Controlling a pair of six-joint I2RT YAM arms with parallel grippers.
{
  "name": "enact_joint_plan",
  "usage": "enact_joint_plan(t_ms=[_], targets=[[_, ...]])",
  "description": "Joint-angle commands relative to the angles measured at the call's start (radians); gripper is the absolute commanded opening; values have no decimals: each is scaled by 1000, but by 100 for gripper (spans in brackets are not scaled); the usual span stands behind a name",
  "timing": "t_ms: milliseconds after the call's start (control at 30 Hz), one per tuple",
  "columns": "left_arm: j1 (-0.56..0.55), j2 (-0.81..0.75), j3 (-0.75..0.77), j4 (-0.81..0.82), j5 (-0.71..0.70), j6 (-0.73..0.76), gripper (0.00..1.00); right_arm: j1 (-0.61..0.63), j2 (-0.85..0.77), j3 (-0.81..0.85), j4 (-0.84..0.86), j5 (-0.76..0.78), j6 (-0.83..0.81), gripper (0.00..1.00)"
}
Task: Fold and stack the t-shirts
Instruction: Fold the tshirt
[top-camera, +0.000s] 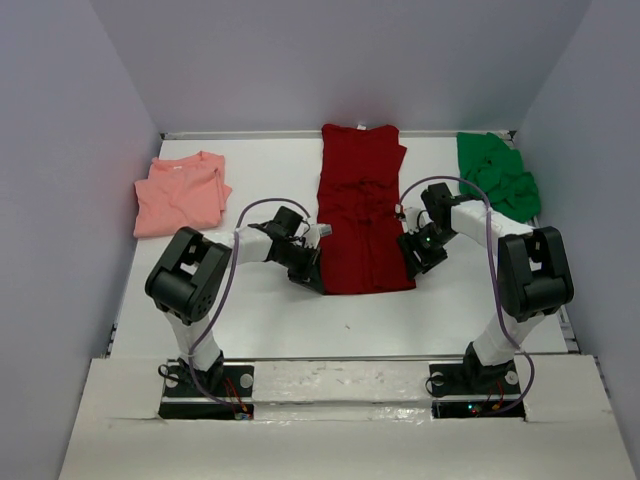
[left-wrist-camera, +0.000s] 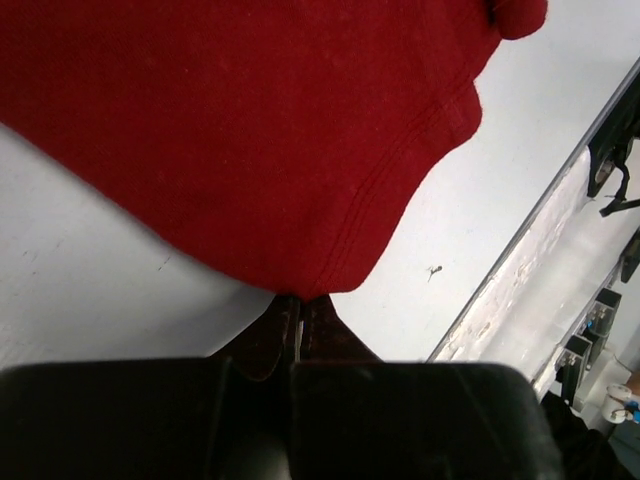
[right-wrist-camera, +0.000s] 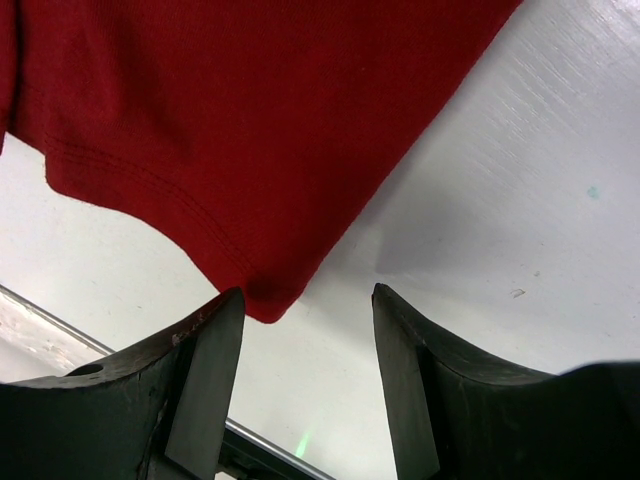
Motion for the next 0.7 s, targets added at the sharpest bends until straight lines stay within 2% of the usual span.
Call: enact_joint_plan(t_ms=[0,467,667], targets=[[-7,-59,-13,-14,-21,11,0,-8,-15,28,23,-1,-8,59],[-25,-141,-12,-28,-23,31,0,-8,103,41,0,-61,-10,59],[-25,-168,-24,-25,-37,37,0,-8,143,64,-72,-148,-51,50]])
